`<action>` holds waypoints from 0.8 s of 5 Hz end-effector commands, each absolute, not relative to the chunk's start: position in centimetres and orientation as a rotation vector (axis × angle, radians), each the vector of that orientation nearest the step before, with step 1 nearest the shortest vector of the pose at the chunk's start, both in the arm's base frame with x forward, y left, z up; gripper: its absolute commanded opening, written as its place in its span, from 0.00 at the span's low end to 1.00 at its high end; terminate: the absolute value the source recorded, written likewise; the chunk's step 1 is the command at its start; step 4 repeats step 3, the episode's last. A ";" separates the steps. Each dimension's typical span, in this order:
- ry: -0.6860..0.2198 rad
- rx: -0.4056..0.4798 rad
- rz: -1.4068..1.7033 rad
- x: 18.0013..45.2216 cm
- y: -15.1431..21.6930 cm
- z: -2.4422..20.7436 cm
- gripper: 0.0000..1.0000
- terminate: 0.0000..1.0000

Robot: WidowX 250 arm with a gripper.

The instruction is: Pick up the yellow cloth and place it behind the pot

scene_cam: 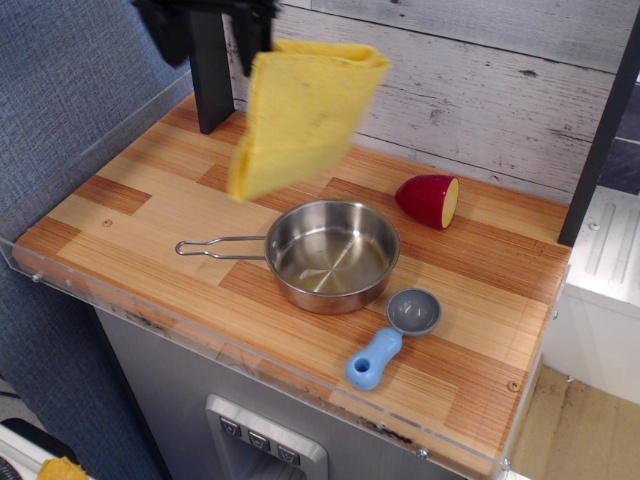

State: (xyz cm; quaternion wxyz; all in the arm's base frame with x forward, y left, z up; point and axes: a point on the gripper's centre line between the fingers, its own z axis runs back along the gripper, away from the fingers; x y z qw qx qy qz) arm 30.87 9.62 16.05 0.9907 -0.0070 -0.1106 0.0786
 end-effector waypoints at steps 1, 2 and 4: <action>-0.280 -0.013 0.250 28.3 12.5 18.0 1.00 0.00; -0.247 -0.058 0.274 28.2 13.2 16.3 1.00 0.00; -0.207 -0.052 0.286 27.8 13.9 15.0 1.00 1.00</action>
